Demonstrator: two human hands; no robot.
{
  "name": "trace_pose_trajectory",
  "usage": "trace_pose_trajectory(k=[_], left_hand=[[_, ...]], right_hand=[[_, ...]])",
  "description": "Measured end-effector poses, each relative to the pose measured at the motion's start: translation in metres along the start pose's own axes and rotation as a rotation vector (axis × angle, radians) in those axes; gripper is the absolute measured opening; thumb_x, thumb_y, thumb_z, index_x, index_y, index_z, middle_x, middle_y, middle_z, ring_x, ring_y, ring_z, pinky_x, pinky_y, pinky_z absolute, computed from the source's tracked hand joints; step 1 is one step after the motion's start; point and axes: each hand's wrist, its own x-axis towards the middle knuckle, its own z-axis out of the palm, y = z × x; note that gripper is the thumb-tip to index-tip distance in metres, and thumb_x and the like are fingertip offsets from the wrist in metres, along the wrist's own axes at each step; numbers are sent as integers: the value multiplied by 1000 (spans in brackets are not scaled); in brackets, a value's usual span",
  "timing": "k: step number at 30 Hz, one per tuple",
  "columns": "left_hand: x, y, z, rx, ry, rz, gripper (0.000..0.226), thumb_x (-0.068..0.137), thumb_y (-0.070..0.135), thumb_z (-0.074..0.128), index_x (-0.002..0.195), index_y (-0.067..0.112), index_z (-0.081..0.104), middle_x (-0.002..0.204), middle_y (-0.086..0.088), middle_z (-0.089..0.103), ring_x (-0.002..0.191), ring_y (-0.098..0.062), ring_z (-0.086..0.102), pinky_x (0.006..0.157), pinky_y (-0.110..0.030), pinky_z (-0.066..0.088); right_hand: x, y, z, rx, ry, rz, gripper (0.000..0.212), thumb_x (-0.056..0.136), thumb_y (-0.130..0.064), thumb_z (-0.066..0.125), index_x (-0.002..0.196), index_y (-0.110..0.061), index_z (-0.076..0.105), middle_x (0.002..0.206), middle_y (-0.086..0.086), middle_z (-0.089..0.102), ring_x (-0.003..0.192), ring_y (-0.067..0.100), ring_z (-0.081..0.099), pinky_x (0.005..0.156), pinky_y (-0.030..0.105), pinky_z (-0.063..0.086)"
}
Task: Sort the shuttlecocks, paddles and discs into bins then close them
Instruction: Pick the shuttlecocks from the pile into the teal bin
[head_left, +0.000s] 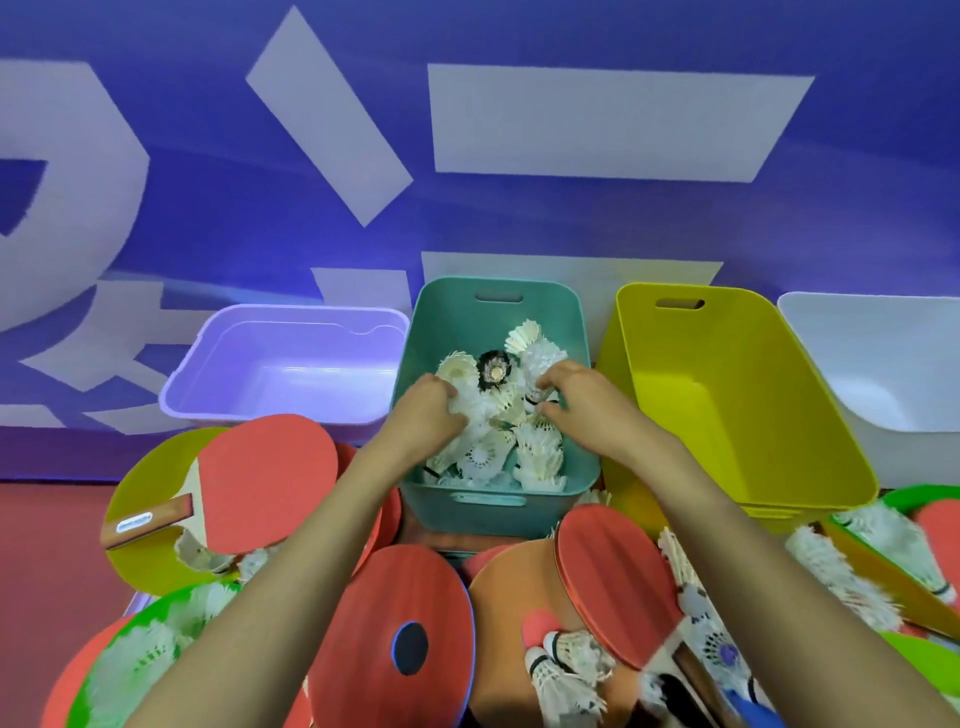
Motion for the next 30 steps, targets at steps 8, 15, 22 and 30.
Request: trace_pose_trajectory(k=[8,15,22,30], left_hand=[[48,-3,23,66,-246,7,46,85,2,58,130,5,52,137,-9,49,113,-20,54,91,-26,42],[66,-18,47,296,-403,20,37,83,-3,49,64,24,34,78,3,40,84,-17,41,72,-27,35],[57,-20,40,206,-247,60,36,89,2,43,121,9,59,137,-10,46,121,-24,49,101,-32,38],[13,-10,22,16,156,172,30,90,15,54,119,14,59,133,-2,47,121,-20,48,99,-28,37]], right_hand=[[49,15,22,-136,-360,94,31,87,-3,47,113,4,60,120,20,59,108,34,59,89,44,51],[63,20,42,-196,-575,62,22,87,-2,49,103,5,63,108,19,64,97,31,62,79,38,51],[53,15,53,-225,-605,-2,30,87,1,45,113,6,60,117,22,59,107,36,58,85,42,50],[20,9,17,-116,-244,-70,36,90,-17,55,126,-16,49,134,4,42,117,24,46,95,38,44]])
